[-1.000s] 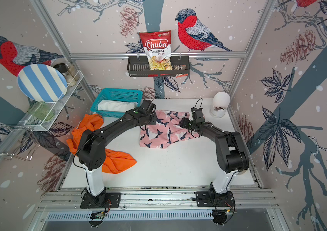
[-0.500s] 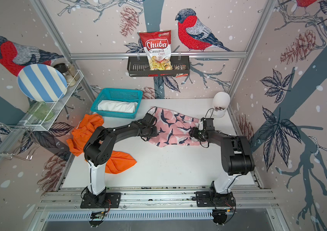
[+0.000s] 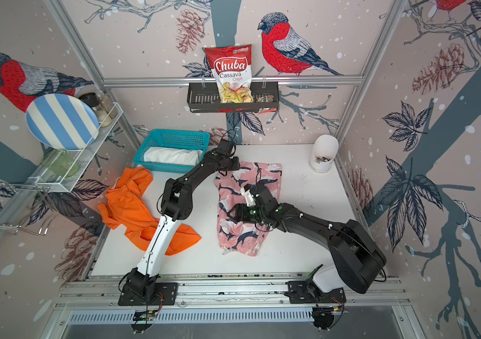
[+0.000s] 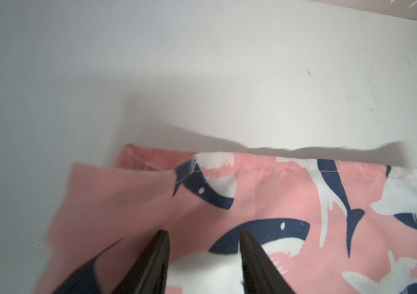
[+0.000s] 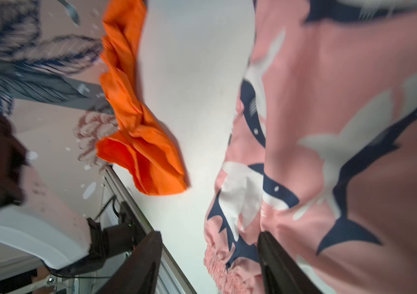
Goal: Roll up the shorts
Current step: Adjust the shorts at the center of the board.
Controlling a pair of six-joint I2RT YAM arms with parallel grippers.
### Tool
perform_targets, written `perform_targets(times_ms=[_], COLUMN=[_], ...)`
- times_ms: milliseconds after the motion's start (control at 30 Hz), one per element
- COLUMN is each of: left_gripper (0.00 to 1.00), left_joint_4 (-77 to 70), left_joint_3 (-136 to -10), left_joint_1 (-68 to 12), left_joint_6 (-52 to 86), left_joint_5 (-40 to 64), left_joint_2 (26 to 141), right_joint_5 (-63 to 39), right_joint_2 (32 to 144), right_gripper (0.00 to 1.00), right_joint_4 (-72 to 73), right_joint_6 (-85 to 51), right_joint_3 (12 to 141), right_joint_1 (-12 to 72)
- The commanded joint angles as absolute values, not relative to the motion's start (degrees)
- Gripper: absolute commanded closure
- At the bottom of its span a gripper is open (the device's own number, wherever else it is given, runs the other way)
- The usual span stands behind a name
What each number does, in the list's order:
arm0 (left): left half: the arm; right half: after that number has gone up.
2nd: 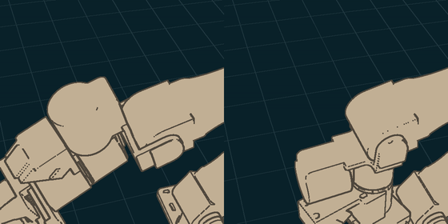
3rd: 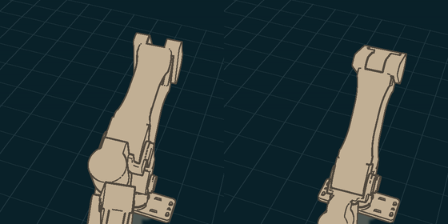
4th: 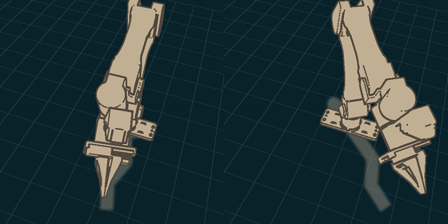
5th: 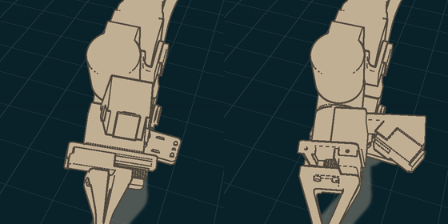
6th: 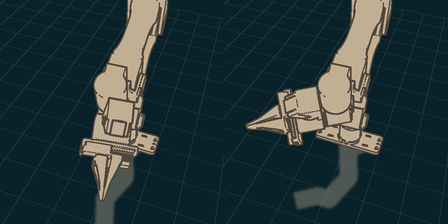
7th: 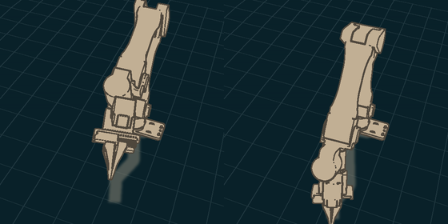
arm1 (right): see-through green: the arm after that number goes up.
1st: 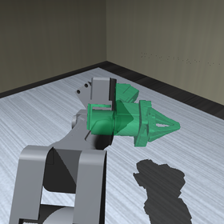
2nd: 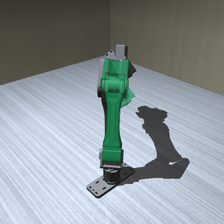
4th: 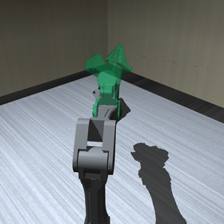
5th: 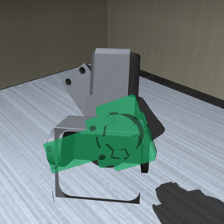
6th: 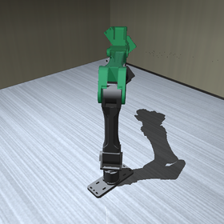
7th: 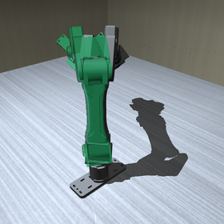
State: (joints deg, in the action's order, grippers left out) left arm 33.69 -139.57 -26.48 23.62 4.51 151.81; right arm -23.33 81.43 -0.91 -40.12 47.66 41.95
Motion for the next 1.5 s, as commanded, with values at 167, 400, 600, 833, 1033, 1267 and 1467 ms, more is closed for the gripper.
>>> perform_targets(times_ms=[167,400,600,833,1033,1267,1467], left_gripper=[0.5,0.61,0.9,0.92,0.95,0.96,0.94], left_joint_4=[33.3,30.8,22.1,20.8,20.6,22.3,24.3], left_joint_3=[-116.0,-86.0,-65.4,-64.7,-66.2,-73.3,-75.5], left_joint_1=[-28.8,-37.4,-40.8,-40.6,-36.3,-33.5,-33.4], left_joint_6=[22.7,27.2,33.1,32.0,31.2,27.8,27.0], left_joint_5=[5.1,3.7,7.1,5.1,2.8,1.8,0.8], left_joint_2=[126.5,107.7,100.3,105.3,108.8,114.9,110.6], right_joint_5=[-11.1,-6.7,-9.0,-12.3,-10.7,-12.2,-9.2], right_joint_2=[80.5,79.2,80.3,84.6,80.1,84.6,79.0], right_gripper=[0.37,0.41,0.46,0.8,1.0,0.99,0.63], right_joint_4=[-21.5,-25.9,-21.9,-17.9,-18.2,-13.9,-18.5], right_joint_6=[-29.8,-30.2,-31.2,-30.5,-30.5,-30.4,-29.4], right_joint_3=[49.4,46.4,43.6,43.2,37.7,36.7,41.0], right_joint_1=[35.6,35.9,35.9,35.4,32.3,31.6,32.8])
